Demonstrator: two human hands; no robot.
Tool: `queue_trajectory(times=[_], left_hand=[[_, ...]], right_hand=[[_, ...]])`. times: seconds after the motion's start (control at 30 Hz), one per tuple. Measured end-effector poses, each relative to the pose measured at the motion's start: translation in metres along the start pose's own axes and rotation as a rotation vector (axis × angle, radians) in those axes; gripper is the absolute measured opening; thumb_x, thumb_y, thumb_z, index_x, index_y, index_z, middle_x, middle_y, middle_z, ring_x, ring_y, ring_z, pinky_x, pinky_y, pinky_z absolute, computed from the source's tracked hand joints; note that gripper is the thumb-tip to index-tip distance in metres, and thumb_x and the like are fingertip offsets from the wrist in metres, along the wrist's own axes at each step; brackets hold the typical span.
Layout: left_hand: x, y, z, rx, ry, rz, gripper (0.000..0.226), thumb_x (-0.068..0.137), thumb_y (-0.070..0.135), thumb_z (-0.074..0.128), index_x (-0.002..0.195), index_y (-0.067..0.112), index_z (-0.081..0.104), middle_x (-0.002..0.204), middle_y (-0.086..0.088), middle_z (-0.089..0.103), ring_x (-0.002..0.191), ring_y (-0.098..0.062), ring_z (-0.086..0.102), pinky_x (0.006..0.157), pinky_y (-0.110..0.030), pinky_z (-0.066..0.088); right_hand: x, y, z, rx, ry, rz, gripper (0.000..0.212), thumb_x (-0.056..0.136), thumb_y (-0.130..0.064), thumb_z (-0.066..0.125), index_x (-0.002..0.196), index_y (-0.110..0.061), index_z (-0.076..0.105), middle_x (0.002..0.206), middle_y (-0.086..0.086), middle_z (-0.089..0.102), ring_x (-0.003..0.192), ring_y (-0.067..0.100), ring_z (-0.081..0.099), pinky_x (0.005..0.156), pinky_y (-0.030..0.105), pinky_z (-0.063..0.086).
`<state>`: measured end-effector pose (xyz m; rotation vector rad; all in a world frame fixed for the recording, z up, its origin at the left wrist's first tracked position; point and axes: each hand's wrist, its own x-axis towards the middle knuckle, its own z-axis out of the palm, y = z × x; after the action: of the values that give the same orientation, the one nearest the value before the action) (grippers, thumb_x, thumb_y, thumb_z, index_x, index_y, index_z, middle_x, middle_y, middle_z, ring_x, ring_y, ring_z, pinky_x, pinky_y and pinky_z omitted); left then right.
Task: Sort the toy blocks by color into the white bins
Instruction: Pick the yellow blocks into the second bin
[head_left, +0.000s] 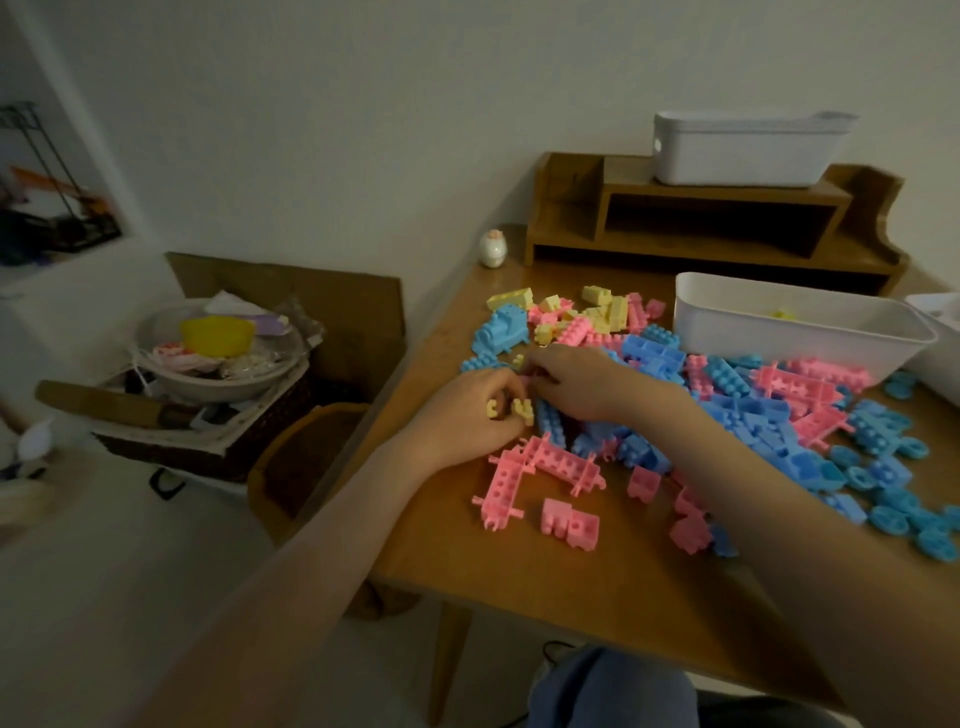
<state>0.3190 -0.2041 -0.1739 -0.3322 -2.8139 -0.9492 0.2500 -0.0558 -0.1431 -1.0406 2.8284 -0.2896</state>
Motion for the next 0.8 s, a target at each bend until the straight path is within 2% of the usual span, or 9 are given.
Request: queue_trajectory(times=[0.1,0.2,0.3,0.37,0.4,0.5,0.63,0.73,0.8], left_hand=[[-0.003,0.003,-0.003,-0.169,0.007,-0.082,0.005,0.087,0.013,0.056,0.091,0.017,0.056,0.079,0.007,0.051,0.073,-0.009,0.052,0.06,-0.02,0.036],[-0.002,0.003,-0.004,-0.298,0.047,-0.139,0.005,0.091,0.018,0.053,0.09,0.015,0.057,0.078,0.004,0.052,0.074,-0.01,0.049,0.064,-0.025,0.035],[-0.002,0.003,-0.006,-0.445,0.066,-0.216,0.014,0.094,0.022,0.047,0.083,0.018,0.054,0.075,-0.001,0.05,0.071,-0.013,0.047,0.066,-0.031,0.035],[0.0,0.004,-0.008,-0.514,0.113,-0.25,0.022,0.096,0.024,0.044,0.075,0.023,0.05,0.074,0.001,0.048,0.071,-0.013,0.046,0.067,-0.031,0.034],[0.001,0.004,-0.008,-0.526,0.143,-0.269,0.023,0.097,0.026,0.042,0.075,0.025,0.049,0.075,0.001,0.049,0.073,-0.012,0.047,0.068,-0.03,0.035],[0.003,0.006,-0.008,-0.538,0.229,-0.325,0.022,0.099,0.033,0.037,0.085,0.028,0.053,0.083,0.002,0.052,0.08,-0.012,0.051,0.073,-0.03,0.039],[0.002,0.003,-0.005,-0.463,0.223,-0.296,0.023,0.1,0.037,0.037,0.087,0.025,0.051,0.075,0.003,0.051,0.069,-0.01,0.049,0.066,-0.028,0.038],[0.002,-0.002,-0.003,-0.295,0.179,-0.24,0.019,0.099,0.035,0.041,0.101,0.02,0.051,0.076,0.006,0.053,0.069,-0.005,0.05,0.061,-0.025,0.035],[0.003,-0.003,-0.002,-0.285,0.173,-0.23,0.021,0.099,0.035,0.042,0.109,0.018,0.05,0.077,0.009,0.052,0.07,-0.002,0.05,0.061,-0.022,0.034]], right_hand=[[-0.006,0.001,-0.002,0.124,0.087,-0.004,0.021,0.094,-0.018,0.044,0.11,-0.012,0.056,0.109,0.007,0.057,0.098,0.021,0.053,0.079,0.031,0.04],[-0.007,-0.003,-0.002,0.139,0.161,-0.012,0.019,0.093,-0.017,0.044,0.1,-0.005,0.057,0.098,0.011,0.058,0.084,0.018,0.05,0.069,0.028,0.035],[-0.002,-0.007,-0.003,0.203,0.31,0.039,0.016,0.094,-0.017,0.044,0.094,-0.004,0.053,0.089,0.01,0.057,0.079,0.021,0.052,0.064,0.03,0.038],[0.006,-0.007,-0.003,0.178,0.382,0.095,0.015,0.094,-0.02,0.046,0.098,-0.007,0.052,0.093,0.009,0.057,0.082,0.022,0.053,0.065,0.029,0.037],[0.009,-0.008,-0.002,0.151,0.364,0.126,0.018,0.093,-0.023,0.047,0.104,-0.008,0.051,0.099,0.01,0.058,0.087,0.024,0.055,0.068,0.03,0.038],[0.018,-0.012,0.0,0.041,0.202,0.215,0.037,0.093,-0.032,0.05,0.123,-0.01,0.045,0.119,0.012,0.057,0.107,0.029,0.055,0.082,0.036,0.044],[0.021,-0.014,0.004,-0.139,0.215,0.151,0.03,0.094,-0.031,0.046,0.113,-0.01,0.053,0.115,0.011,0.057,0.102,0.027,0.056,0.085,0.037,0.045],[0.016,-0.014,0.004,-0.132,0.26,0.097,0.027,0.094,-0.026,0.045,0.112,-0.007,0.052,0.118,0.012,0.056,0.105,0.028,0.055,0.085,0.036,0.041],[0.007,-0.009,-0.003,-0.059,0.279,0.088,0.029,0.094,-0.028,0.047,0.114,-0.008,0.052,0.119,0.011,0.056,0.106,0.028,0.054,0.085,0.035,0.04]])
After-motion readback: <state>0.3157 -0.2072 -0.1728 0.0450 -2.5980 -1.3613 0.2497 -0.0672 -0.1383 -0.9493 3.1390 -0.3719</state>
